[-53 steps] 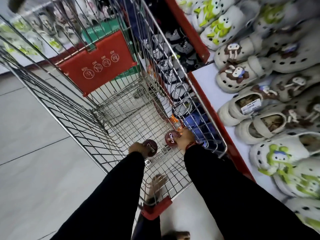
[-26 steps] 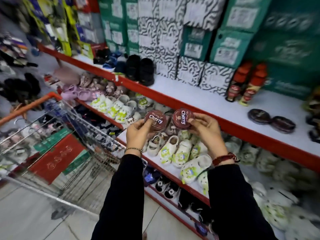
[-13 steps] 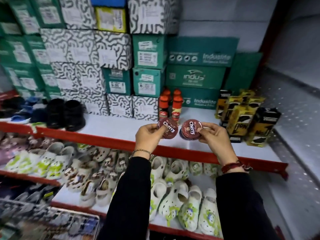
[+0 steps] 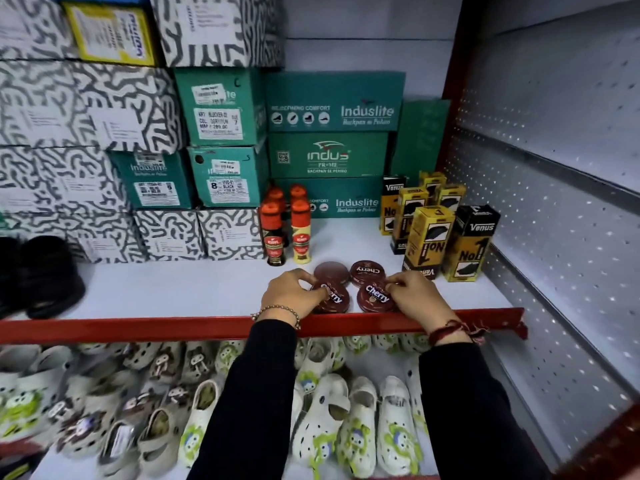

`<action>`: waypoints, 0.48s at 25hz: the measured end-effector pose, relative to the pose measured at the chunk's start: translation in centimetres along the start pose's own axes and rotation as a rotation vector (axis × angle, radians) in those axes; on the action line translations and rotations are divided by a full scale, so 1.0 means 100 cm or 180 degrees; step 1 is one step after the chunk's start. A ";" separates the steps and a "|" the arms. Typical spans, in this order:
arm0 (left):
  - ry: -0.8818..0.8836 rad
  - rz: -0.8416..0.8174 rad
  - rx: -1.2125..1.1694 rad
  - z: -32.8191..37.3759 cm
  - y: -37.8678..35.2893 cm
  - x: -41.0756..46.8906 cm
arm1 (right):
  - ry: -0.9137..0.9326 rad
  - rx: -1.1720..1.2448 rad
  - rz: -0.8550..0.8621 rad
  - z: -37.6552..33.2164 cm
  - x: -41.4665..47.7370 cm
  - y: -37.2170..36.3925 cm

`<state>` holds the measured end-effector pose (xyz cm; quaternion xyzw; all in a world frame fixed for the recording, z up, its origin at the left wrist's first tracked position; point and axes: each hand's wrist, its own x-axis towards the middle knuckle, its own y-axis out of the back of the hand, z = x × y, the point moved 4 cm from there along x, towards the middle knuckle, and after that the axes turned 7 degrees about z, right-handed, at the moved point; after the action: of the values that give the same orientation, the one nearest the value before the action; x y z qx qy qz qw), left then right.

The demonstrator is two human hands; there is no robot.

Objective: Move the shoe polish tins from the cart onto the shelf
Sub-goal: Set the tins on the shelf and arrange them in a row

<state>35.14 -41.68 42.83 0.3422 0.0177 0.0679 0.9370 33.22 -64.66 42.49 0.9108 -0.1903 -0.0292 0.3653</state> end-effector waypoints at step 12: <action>-0.0125 -0.0182 0.0277 0.004 -0.009 0.004 | 0.0120 0.0224 0.0067 -0.004 -0.009 0.002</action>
<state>35.62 -42.54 42.60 0.3833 0.0121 0.0336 0.9229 32.39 -64.18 42.83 0.9214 -0.1939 -0.0014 0.3368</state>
